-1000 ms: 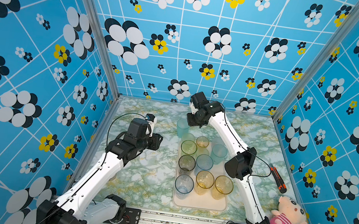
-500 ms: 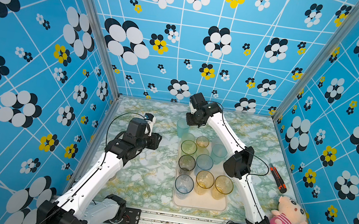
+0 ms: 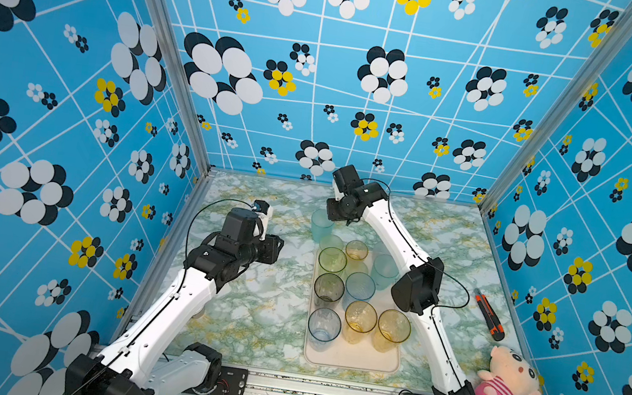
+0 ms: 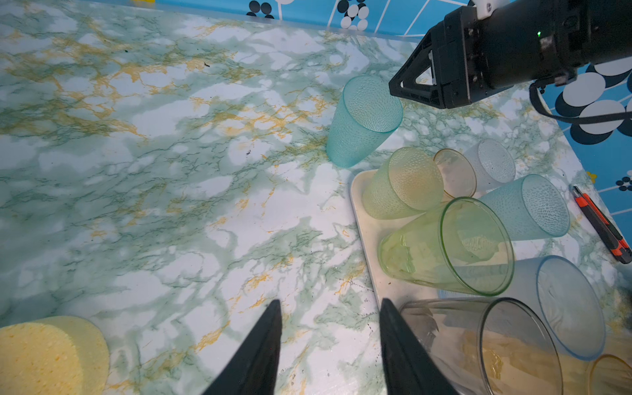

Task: Place the glasses into the tray
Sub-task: 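Move the right gripper over the teal textured glass beyond the tray, then lower the right gripper onto the teal glass rim and close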

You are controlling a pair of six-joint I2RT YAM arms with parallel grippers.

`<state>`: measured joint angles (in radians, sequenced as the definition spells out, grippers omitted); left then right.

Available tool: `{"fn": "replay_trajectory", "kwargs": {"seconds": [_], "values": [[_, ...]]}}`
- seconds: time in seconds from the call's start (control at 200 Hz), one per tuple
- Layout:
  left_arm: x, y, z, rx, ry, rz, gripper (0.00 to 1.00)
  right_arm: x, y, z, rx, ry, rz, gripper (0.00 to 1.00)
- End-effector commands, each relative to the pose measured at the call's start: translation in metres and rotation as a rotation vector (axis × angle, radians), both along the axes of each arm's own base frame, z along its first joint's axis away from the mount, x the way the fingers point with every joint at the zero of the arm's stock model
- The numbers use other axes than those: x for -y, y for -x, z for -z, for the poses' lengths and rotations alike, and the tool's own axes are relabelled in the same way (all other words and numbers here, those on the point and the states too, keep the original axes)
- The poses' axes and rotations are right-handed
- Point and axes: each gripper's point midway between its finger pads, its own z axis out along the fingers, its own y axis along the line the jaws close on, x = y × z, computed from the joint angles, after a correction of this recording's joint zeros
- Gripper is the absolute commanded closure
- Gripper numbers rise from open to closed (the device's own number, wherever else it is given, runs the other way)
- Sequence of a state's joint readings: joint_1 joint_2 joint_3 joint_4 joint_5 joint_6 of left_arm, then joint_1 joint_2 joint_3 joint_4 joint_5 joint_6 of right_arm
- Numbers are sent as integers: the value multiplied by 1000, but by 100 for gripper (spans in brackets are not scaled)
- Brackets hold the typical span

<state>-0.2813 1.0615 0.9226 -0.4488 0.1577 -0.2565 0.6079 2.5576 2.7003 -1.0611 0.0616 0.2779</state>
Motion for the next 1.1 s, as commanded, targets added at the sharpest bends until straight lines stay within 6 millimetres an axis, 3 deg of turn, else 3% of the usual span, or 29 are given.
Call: {"fn": "replay_trajectory", "kwargs": {"seconds": [0.0,1.1], "values": [[-3,4,1,3,-8,10,52,4,-9,5,9,-3,34,71],[-6,1,9,-10,-5,0,52,-3,-8,23,-30,-18,8,83]]}}
